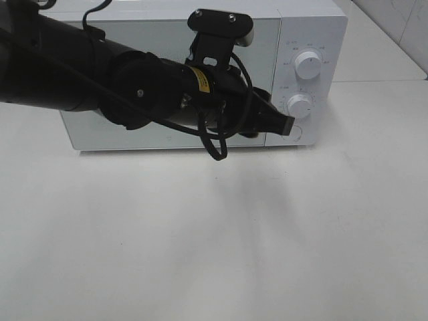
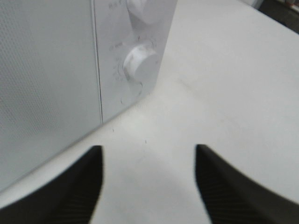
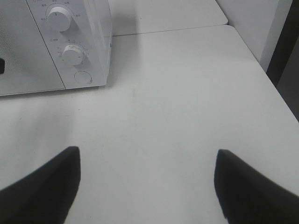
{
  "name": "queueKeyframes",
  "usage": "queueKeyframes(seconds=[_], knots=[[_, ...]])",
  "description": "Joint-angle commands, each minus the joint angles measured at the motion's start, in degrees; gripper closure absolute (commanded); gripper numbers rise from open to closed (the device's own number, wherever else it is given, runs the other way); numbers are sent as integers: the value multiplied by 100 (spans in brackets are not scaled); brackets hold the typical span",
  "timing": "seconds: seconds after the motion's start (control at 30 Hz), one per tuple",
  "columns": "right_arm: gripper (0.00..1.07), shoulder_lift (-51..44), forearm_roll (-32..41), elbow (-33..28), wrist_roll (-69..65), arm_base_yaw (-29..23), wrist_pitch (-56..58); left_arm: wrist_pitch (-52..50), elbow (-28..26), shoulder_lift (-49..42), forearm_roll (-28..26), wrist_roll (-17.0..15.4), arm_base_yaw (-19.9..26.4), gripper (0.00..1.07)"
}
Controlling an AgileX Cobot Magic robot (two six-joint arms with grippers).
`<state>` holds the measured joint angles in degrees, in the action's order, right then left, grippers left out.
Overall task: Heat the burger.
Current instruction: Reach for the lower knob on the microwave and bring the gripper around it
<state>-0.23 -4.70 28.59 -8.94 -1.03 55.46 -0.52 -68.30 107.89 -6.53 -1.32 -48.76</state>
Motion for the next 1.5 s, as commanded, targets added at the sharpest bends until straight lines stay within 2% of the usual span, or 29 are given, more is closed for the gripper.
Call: queueKeyframes(seconds=[0.03, 0.17, 0.27, 0.33, 0.4, 0.43, 0.73, 0.8, 0.87, 0.9, 0.93, 1.0, 1.03, 1.1, 1.13, 1.2, 1.23, 1.27, 1.3, 1.37, 1.5], knots=[[31, -143, 29, -40, 0, 29, -40, 865, -57, -281, -80, -183, -52, 4], [31, -143, 29, -40, 0, 29, -40, 1971, -57, -630, -92, -189, -52, 6], [31, -143, 29, -40, 0, 29, -40, 2166, -57, -710, -92, -189, -52, 6], [31, -143, 29, -40, 0, 29, -40, 2922, -57, -963, -97, -189, -52, 6], [31, -143, 29, -40, 0, 29, -40, 3168, -57, -1031, -92, -189, -52, 6], [31, -143, 29, -40, 0, 29, -40, 3713, -57, -1169, -92, -183, -52, 6], [31, -143, 29, -40, 0, 29, -40, 5008, -57, -1444, 92, -160, 115, 6], [31, -143, 29, -40, 0, 29, -40, 5329, -57, -1501, 97, -155, 407, 6], [31, -143, 29, -40, 0, 29, -40, 5420, -57, -1507, 97, -138, 510, 6], [31, -143, 29, -40, 0, 29, -40, 5609, -57, -1553, 97, -115, 802, 7], [31, -143, 29, -40, 0, 29, -40, 5609, -57, -1553, 97, -115, 802, 7], [31, -143, 29, -40, -6, 29, -40, 5816, -57, -1696, 80, -57, 1232, 7], [31, -143, 29, -40, -6, 29, -40, 5816, -57, -1696, 80, -57, 1232, 7], [31, -143, 29, -40, -6, 29, -40, 5982, -57, -1868, 23, -46, 1679, 7], [31, -143, 29, -40, -6, 29, -40, 5982, -57, -1868, 23, -46, 1679, 7], [31, -143, 29, -40, -6, 29, -40, 6194, -57, -2063, -57, -29, 2149, 7], [31, -143, 29, -40, -6, 29, -40, 6194, -57, -2063, -57, -29, 2149, 7], [31, -143, 29, -40, -6, 29, -40, 6354, -57, -2217, -74, -17, 2475, 7], [31, -143, 29, -40, -6, 29, -40, 6354, -57, -2217, -74, -17, 2475, 7], [31, -143, 29, -40, -6, 29, -40, 6578, -57, -2458, -74, 0, 2899, 7], [31, -143, 29, -40, -6, 29, -40, 6744, -57, -2716, -69, 17, 3266, 7]])
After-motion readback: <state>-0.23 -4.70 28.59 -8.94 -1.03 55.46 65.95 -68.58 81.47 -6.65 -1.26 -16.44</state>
